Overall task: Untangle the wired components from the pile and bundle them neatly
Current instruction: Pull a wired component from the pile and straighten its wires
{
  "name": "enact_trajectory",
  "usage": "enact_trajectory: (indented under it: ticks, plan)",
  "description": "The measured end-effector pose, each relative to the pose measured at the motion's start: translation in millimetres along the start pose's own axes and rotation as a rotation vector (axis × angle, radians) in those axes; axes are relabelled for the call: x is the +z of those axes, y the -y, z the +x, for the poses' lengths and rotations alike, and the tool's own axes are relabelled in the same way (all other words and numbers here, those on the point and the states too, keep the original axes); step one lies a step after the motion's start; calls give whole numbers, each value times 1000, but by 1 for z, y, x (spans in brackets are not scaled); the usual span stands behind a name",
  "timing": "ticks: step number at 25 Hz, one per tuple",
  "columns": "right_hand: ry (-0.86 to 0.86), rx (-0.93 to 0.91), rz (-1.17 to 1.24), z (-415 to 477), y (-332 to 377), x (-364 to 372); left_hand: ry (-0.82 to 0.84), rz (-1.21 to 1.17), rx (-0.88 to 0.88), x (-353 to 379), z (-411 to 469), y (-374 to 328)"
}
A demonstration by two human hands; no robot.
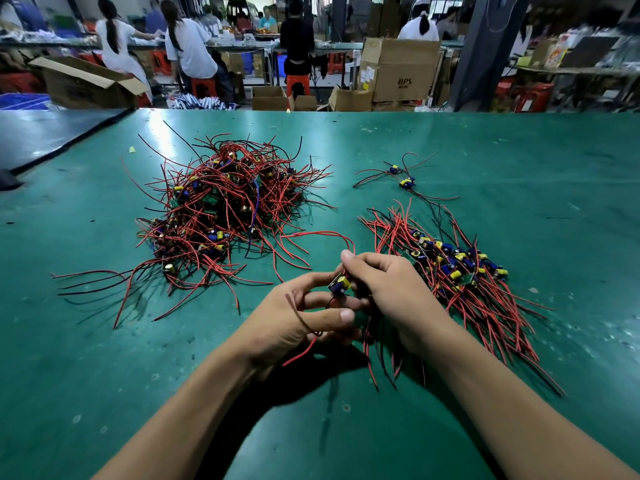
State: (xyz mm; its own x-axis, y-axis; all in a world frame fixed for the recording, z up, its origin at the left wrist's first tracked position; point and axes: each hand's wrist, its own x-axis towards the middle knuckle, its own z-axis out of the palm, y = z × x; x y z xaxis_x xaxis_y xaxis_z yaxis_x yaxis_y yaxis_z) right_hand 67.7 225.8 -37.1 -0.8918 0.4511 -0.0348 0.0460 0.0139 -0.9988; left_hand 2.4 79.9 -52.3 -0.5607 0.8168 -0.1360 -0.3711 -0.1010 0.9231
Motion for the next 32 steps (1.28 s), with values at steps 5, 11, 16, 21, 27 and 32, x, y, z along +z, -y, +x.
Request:
enact_trajectory:
  ticks: [5, 11, 16, 21, 27, 32]
  plan:
    - [48, 149, 255, 0, 2, 0, -64, 88, 99, 6, 1, 1]
    - [74, -70, -30, -7, 2, 3, -247, 121, 152, 4, 6, 3]
    - [-36, -173, -301, -8, -2, 7, -280, 232, 186, 9, 5, 5]
    - [-146, -202, -308, -5, 1, 1, -190, 211, 128, 7, 2, 2]
    - [-100, 142, 340, -5, 3, 12, -162, 218, 162, 8, 2, 0]
    - [3, 264, 485, -1, 3, 11, -180, 196, 155, 7, 3, 4]
